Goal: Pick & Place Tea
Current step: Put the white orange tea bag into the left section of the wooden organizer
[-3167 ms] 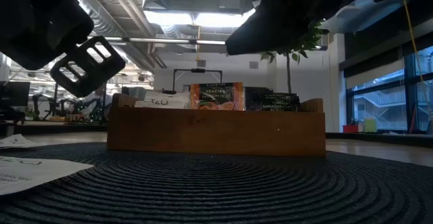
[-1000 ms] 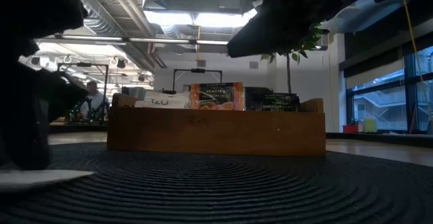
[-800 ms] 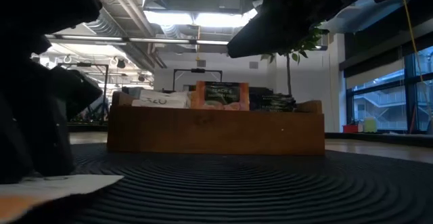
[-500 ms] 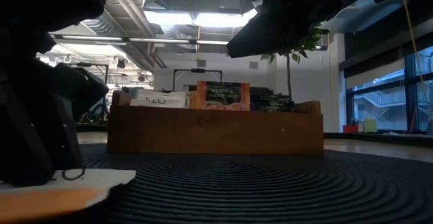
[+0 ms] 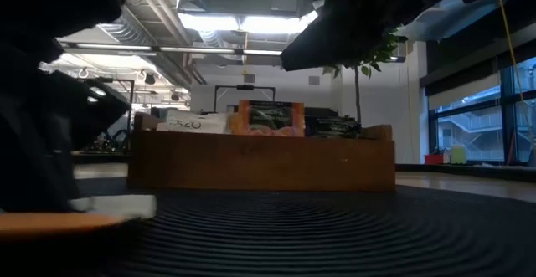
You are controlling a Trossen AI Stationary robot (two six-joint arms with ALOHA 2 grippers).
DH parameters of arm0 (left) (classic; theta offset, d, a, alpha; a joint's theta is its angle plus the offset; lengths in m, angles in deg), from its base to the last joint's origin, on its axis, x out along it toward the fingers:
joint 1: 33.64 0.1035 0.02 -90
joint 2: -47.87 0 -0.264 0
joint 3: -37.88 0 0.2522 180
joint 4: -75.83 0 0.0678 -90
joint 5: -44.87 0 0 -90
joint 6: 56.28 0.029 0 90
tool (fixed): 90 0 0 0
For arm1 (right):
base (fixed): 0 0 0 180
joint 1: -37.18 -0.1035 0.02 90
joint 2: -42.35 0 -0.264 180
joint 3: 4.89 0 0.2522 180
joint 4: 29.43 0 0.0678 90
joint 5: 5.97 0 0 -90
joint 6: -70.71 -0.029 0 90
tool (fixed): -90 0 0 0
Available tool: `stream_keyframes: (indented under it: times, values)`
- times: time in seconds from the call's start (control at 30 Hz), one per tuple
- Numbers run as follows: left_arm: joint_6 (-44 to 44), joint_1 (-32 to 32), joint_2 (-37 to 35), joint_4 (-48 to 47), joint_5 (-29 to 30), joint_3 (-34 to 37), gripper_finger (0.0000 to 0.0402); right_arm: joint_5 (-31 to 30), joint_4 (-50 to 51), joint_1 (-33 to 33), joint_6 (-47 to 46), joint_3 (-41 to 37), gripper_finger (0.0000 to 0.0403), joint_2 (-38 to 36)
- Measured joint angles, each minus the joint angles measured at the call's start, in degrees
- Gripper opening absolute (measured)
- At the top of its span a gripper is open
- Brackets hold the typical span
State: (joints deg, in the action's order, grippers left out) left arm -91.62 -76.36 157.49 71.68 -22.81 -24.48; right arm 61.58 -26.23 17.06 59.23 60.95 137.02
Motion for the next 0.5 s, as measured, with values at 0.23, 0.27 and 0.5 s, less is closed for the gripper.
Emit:
stream_keyframes:
  times: [0.23,0.27,0.5]
  values:
    - [7.0,0.0,-10.6,-6.8,3.8,0.4,0.0002,1.7,-2.8,0.0,1.0,0.0,0.0126,0.0]
    - [8.6,0.2,-12.5,-7.6,6.3,0.3,0.0003,2.3,-2.8,0.0,1.5,0.0,0.0126,0.0]
    - [26.0,2.8,-23.4,-19.2,19.9,-1.6,0.0003,3.1,-2.9,0.0,2.9,0.0,0.0126,0.0]
